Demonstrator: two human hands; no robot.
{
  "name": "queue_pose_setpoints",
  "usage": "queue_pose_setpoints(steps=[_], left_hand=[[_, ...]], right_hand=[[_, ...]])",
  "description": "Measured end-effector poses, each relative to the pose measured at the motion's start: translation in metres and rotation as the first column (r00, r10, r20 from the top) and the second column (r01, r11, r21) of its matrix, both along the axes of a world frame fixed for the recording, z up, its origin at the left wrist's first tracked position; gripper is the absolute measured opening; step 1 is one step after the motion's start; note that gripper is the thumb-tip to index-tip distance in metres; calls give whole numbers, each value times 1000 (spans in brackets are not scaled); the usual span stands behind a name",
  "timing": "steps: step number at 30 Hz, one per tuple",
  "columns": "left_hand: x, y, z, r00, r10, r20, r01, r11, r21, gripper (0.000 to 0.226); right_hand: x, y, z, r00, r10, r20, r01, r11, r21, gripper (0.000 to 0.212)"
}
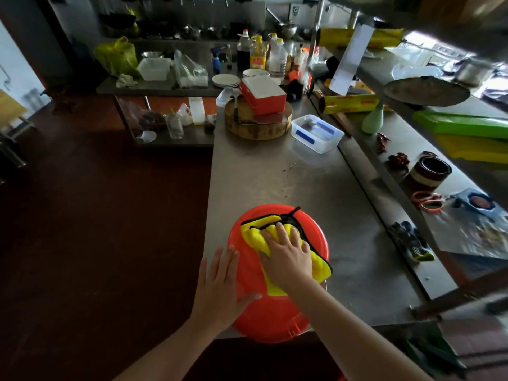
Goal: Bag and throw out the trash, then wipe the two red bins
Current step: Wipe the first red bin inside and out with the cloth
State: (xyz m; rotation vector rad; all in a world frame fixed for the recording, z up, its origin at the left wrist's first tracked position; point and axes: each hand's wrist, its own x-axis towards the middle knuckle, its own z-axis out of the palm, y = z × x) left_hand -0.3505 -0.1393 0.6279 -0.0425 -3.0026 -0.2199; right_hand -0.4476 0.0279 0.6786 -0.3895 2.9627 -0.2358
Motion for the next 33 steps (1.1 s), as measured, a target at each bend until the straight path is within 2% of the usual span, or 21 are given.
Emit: queue_pose_setpoints(steps=[6,12,17,21,30,33], left_hand=[[0,2,3,1000,6,13,-6,1000,-7,112],[-1,0,1,999,29,27,-29,999,25,111],[0,0,-4,1000,27,-14,-26,998,63,109],[-2,1,-6,999,41,-14,-40,994,98,111],[-4,1,-5,1000,22,-22,-20,992,122,111],[-4,2,-5,999,35,-23,-32,991,127,111]], right_hand=[[-12,51,2,996,-80,-35,82,995,62,63],[4,20,4,997,-80,4,80,997,4,68],[28,-18,-2,999,36,17,-36,998,-45,68],[29,-10,-3,998,67,3,-67,997,-41,66],[7,54,6,996,-75,-48,77,996,46,64],[9,52,6,996,-85,-40,87,995,49,65]])
